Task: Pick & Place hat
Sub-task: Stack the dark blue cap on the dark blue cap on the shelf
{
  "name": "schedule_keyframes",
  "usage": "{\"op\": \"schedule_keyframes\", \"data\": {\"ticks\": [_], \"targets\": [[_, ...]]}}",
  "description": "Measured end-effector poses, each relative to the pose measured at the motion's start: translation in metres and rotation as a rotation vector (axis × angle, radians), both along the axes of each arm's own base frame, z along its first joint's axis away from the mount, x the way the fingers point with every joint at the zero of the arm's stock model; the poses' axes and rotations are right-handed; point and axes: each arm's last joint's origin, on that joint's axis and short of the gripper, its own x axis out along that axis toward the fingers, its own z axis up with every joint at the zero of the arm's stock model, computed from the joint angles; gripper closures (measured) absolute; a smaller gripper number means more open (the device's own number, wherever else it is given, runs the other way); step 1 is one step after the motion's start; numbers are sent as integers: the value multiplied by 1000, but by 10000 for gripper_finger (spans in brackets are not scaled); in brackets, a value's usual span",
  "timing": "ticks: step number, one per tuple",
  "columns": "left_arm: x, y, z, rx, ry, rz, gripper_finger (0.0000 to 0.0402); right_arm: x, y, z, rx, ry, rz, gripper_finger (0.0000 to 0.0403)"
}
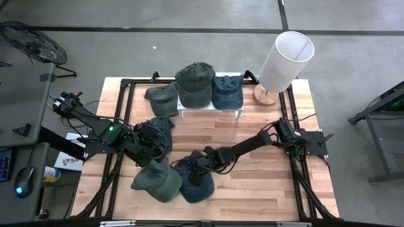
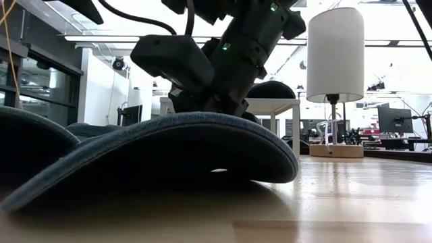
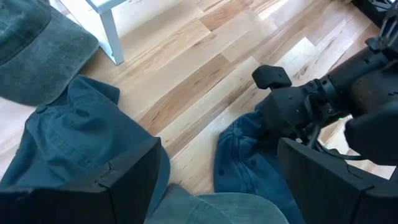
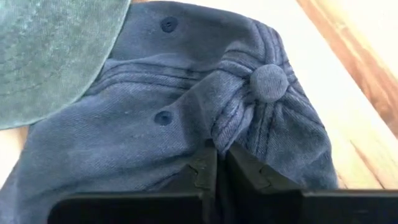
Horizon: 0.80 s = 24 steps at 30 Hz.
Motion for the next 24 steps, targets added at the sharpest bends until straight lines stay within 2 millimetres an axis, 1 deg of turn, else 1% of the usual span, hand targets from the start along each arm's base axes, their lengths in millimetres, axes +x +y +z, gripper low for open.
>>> {"op": "schedule_keyframes", "data": {"ticks": [3, 6, 9, 11, 15, 18, 24], "targets": [[1, 0, 0, -1, -12, 6, 85, 1, -5, 2, 34, 6, 4, 395], [2, 0, 1, -1, -28, 12, 85, 1, -7, 10, 57, -5, 14, 397], [3, -1, 2, -9, -41, 14, 85, -3, -7, 24, 59, -10, 42, 399], [3, -1, 2, -15, -43, 22, 85, -9, -8, 36, 47, 6, 54, 399], [3, -1, 2, -23, -52, 39, 85, -20, -11, 74, 33, -20, 67, 400], [3, -1, 2, -34, -56, 52, 85, -30, -15, 97, 19, -26, 74, 401], [3, -1, 2, -41, -60, 61, 85, -57, -22, 151, -16, -88, 51, 401]]}}
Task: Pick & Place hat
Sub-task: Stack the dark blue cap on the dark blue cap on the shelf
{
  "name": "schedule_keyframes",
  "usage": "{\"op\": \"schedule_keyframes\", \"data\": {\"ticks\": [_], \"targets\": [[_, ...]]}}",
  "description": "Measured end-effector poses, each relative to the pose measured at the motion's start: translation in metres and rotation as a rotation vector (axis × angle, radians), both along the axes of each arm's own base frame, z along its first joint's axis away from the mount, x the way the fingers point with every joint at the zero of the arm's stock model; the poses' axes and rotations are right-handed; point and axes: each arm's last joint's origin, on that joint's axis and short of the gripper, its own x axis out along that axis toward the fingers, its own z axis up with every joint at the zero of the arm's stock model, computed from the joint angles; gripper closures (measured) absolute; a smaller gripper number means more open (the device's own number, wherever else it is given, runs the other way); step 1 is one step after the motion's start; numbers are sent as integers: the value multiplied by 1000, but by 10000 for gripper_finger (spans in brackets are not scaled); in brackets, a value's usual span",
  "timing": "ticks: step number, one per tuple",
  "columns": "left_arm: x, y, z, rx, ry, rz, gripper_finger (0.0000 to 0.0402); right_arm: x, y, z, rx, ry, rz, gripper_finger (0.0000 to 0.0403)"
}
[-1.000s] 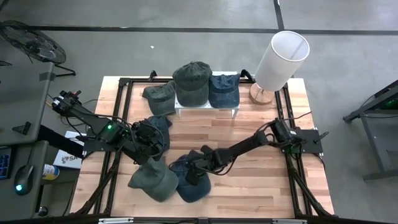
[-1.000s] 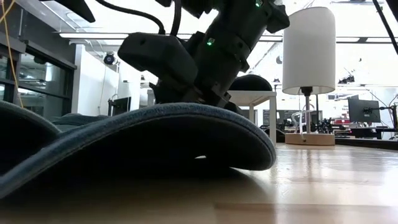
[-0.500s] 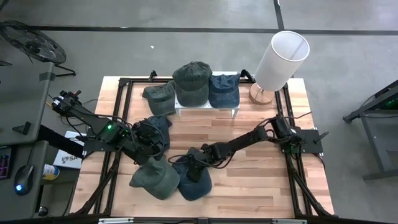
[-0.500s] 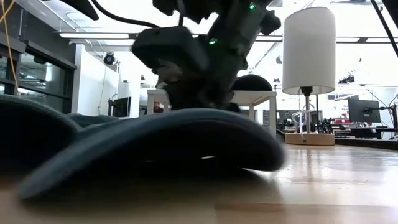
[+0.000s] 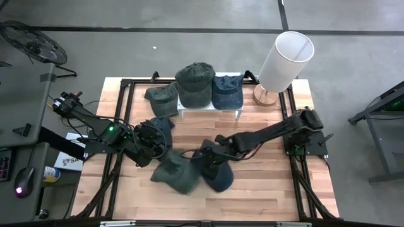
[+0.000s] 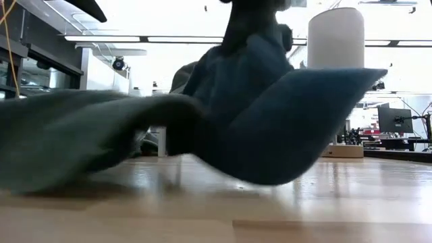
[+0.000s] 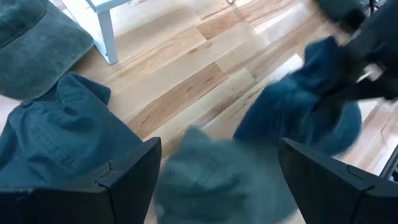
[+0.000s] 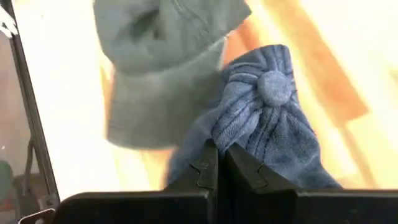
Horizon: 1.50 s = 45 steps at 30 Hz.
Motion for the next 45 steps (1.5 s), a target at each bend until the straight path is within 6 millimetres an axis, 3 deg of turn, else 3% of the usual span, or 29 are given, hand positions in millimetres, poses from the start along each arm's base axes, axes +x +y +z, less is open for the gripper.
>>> {"op": "schedule_keyframes", "data": {"ticks": [7, 16, 29, 45], "targets": [[0, 0, 0, -9, -4, 10, 85, -34, -12, 55, -69, -115, -49, 401], [0, 0, 0, -12, -6, 13, 85, -66, -26, 101, -171, -269, -104, 401], [0, 0, 0, -22, -11, 25, 85, -89, -64, 131, -313, -353, -232, 402], [0, 0, 0, -25, -13, 29, 85, -111, -145, 152, -402, -351, -394, 402]]}}
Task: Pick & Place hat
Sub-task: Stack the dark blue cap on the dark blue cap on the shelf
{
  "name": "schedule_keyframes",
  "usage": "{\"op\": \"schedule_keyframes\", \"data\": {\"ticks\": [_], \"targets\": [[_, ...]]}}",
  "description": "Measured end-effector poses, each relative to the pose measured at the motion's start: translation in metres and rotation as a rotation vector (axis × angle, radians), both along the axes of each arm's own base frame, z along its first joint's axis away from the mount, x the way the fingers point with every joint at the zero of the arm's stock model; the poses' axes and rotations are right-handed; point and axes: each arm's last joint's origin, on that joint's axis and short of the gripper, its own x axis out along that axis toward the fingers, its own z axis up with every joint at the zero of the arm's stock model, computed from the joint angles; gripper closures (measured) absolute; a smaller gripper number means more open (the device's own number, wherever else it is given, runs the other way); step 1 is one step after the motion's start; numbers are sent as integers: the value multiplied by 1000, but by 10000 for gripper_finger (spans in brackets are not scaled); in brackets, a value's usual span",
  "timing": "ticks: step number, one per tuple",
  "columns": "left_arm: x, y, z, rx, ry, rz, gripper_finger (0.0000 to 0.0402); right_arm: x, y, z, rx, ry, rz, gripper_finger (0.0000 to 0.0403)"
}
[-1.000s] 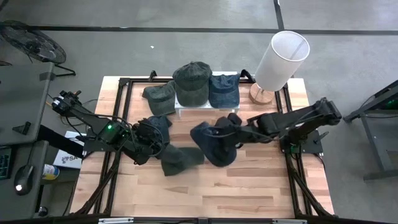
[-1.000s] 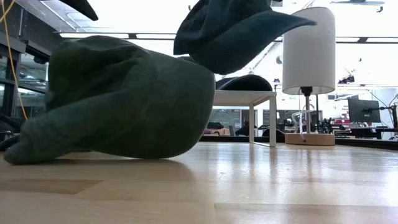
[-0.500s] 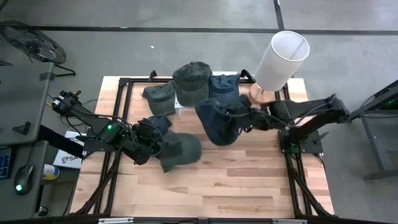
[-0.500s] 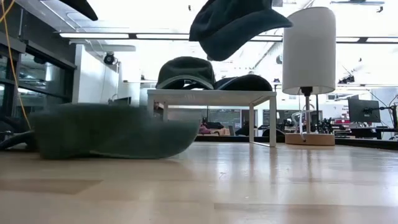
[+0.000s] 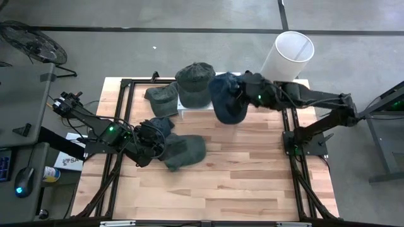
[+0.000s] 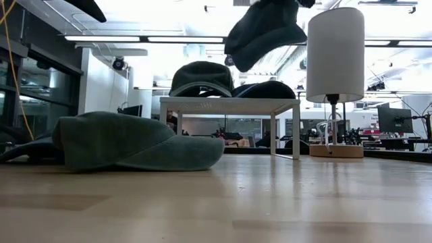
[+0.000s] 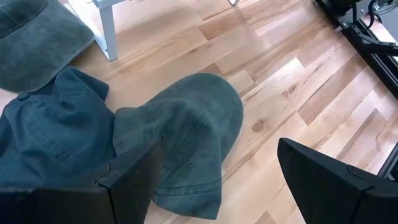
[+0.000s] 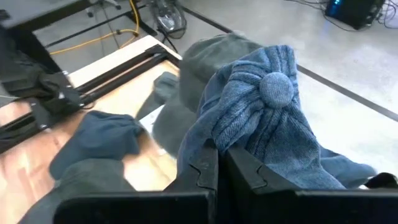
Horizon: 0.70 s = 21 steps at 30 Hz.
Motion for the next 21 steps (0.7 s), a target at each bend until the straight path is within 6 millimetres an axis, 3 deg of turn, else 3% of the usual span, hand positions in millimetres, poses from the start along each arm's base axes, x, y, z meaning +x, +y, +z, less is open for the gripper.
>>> {"op": "schedule_keyframes", "data": {"ticks": [11, 21], "targets": [[0, 0, 0, 1, 0, 1, 85, -10, -50, -1, 78, 0, 20, 402], [0, 0, 0, 1, 0, 1, 85, -14, -76, 8, 137, -132, 89, 402]]}}
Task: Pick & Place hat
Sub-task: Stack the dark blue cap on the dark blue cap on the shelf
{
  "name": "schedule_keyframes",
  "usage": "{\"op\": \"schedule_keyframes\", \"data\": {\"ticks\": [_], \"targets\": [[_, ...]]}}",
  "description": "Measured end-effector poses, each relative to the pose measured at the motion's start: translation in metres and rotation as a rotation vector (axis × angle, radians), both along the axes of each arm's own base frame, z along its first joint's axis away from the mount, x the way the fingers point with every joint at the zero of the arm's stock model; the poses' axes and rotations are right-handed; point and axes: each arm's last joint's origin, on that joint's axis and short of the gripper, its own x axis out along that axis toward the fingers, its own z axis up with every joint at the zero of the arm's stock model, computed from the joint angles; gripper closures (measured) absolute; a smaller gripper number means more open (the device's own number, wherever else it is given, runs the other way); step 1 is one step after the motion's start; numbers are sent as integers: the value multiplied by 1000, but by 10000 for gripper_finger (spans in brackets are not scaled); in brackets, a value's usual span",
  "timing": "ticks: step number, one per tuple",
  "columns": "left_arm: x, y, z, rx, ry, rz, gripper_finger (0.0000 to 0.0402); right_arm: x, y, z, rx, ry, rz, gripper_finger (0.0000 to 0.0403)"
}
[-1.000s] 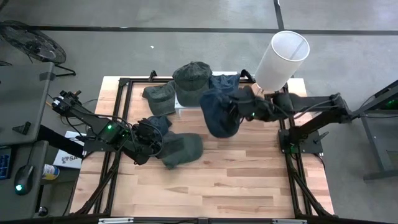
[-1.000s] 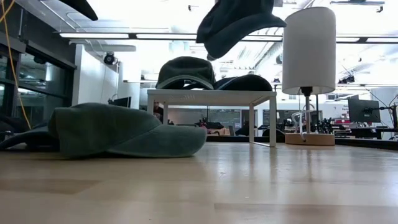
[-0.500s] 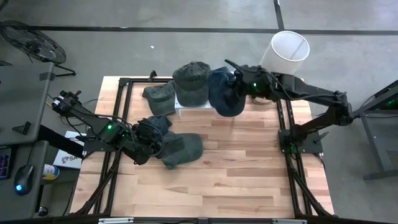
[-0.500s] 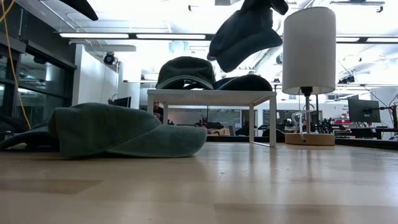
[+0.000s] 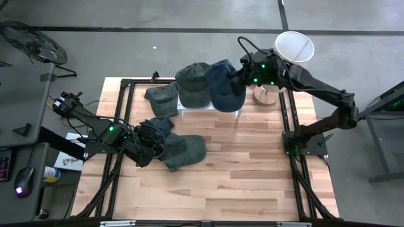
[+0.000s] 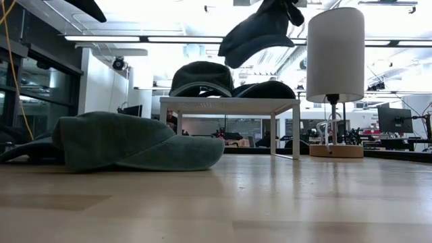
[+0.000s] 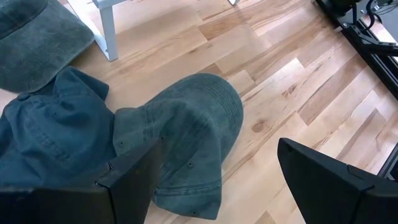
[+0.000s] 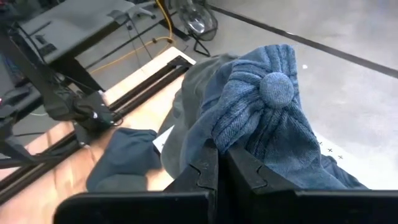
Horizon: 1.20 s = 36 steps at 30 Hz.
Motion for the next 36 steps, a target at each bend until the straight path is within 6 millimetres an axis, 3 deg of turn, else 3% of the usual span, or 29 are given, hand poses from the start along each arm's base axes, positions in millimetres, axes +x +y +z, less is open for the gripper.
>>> {"op": "schedule_keyframes", "data": {"ticks": [14, 36], "targets": [[0, 0, 0, -2, 1, -1, 85, -4, -10, -2, 37, -4, 14, 402], [0, 0, 0, -2, 0, -1, 85, 13, -42, -38, 97, 163, -79, 402]]}}
